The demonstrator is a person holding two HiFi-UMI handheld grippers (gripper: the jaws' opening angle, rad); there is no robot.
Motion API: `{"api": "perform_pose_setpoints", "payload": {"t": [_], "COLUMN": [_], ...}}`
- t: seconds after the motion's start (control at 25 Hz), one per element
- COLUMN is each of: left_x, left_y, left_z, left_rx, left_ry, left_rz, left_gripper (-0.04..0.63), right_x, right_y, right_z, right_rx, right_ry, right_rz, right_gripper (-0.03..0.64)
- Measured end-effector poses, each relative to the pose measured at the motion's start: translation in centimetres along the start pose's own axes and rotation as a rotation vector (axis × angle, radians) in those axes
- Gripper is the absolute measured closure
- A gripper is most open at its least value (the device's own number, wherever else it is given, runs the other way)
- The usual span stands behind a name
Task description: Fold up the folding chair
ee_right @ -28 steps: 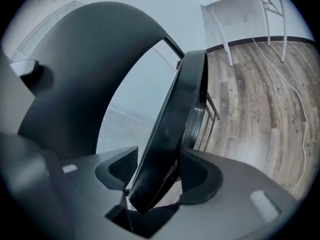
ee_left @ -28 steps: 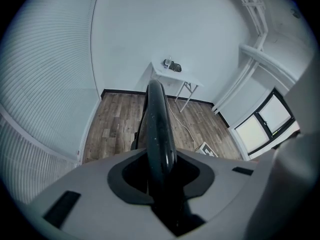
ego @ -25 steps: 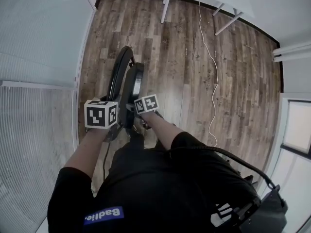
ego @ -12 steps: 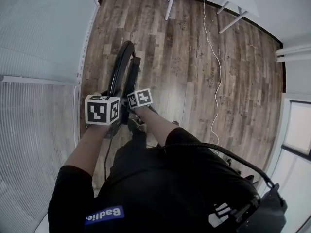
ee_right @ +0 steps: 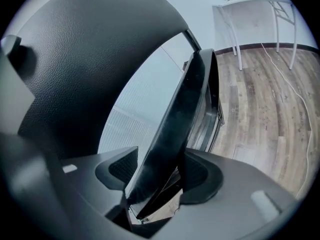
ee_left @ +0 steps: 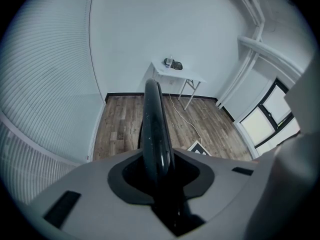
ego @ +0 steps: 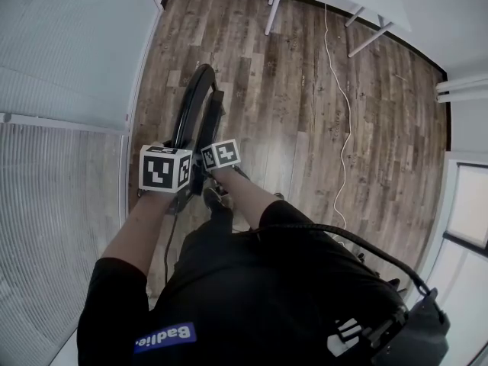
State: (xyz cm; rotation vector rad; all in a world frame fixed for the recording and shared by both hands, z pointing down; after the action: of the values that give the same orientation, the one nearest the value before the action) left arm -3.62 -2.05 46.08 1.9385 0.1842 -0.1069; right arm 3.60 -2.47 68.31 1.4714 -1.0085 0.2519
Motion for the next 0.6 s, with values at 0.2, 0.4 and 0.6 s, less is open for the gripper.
{"api": "perform_pose_setpoints", "payload": {"t": [0.2,0.4,0.6], "left_x": [-0.03,-0.12,0.00], "left_y": [-0.05,-0.06,-0.11], "left_z": [0.16,0.47,0.05], "left_rx": [0.002,0.004,0.002], "left_ry": [-0.005,-0.011,-0.012], "left_rz": [-0.001,-0.002,-0.006], "left_gripper": [0.515,0.515,0.515], "right_x": [0.02,0.01,-0.26], "right_y": [-0.12,-0.24,-0.35], "right_z": [0.05,0.24,-0.16], "right_rx": [0.006,-0.003,-0.023], "right_ry": [-0.004,-0.005,-0.024], "right_rz": [0.003,-0.006,-0.014], "right_gripper": [0.377,0.377,0.377]}}
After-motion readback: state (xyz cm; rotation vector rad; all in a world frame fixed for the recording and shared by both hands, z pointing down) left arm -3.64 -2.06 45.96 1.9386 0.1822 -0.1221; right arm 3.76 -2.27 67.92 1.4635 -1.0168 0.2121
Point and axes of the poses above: the fingertips, and each gripper's own axes: y forward along the fingers, x to its right, z out of its top, the point moved 8 cm from there along -y, backward along the fingers, and after that the axes turned 5 degrees about -x, right-handed, at the moved point
